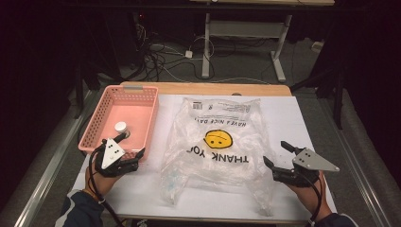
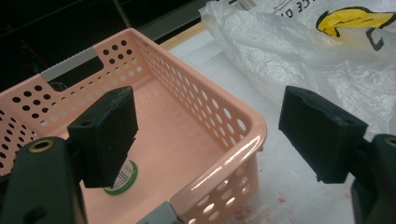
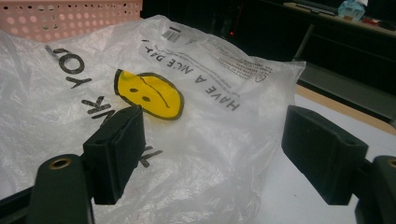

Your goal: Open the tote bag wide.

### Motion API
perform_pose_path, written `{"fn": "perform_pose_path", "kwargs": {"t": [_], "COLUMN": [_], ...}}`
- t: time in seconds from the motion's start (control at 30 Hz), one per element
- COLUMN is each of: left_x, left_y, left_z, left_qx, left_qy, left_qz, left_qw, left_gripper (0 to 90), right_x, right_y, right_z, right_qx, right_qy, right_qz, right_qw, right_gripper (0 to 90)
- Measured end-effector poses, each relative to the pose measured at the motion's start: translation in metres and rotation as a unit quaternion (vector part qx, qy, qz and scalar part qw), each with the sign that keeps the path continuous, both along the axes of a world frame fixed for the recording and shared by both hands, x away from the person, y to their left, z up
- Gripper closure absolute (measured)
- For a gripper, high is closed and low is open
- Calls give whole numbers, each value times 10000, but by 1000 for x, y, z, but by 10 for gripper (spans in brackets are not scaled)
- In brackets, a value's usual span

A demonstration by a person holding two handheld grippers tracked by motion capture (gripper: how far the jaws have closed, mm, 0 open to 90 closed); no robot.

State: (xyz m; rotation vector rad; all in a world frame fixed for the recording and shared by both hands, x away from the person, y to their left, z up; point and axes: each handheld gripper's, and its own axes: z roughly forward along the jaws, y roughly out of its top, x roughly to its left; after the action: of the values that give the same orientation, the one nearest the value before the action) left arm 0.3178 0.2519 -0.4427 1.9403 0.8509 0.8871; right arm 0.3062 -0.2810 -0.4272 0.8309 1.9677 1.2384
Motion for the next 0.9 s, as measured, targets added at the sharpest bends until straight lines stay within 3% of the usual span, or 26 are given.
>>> {"fn": "perform_pose_path", "kwargs": {"t": [0.23,0.47,0.57,0.6,0.63,0.67,0.7,0.9], "left_x": [-1,-4,-5,-4,-4,-4,-3,-1], "left_y": [-3,0,0,0,1,1,1,0], "left_z": [0,1,1,1,1,1,1,0], "left_qx": [59,36,52,42,42,50,29,27], "left_qy": [-27,-16,-31,-21,-11,-24,-24,43], "left_qz": [-63,-41,-41,-36,-25,-13,-7,-26], "left_qw": [10000,10000,10000,10000,10000,10000,10000,10000], "left_gripper": [194,195,195,194,194,195,195,195], "right_x": [4,25,42,54,54,70,70,127], "right_y": [-2,-8,-11,-12,-12,-12,-12,-2], "right_z": [-2,1,5,7,7,8,8,3], "right_qx": [-67,-269,-333,-451,-451,-472,-472,-600], "right_qy": [53,276,499,529,529,639,639,977], "right_qz": [-15,-220,-326,-406,-406,-467,-467,-715], "right_qw": [10000,9990,9977,9968,9968,9957,9957,9908], "right_gripper": [237,272,282,286,298,322,322,353]}}
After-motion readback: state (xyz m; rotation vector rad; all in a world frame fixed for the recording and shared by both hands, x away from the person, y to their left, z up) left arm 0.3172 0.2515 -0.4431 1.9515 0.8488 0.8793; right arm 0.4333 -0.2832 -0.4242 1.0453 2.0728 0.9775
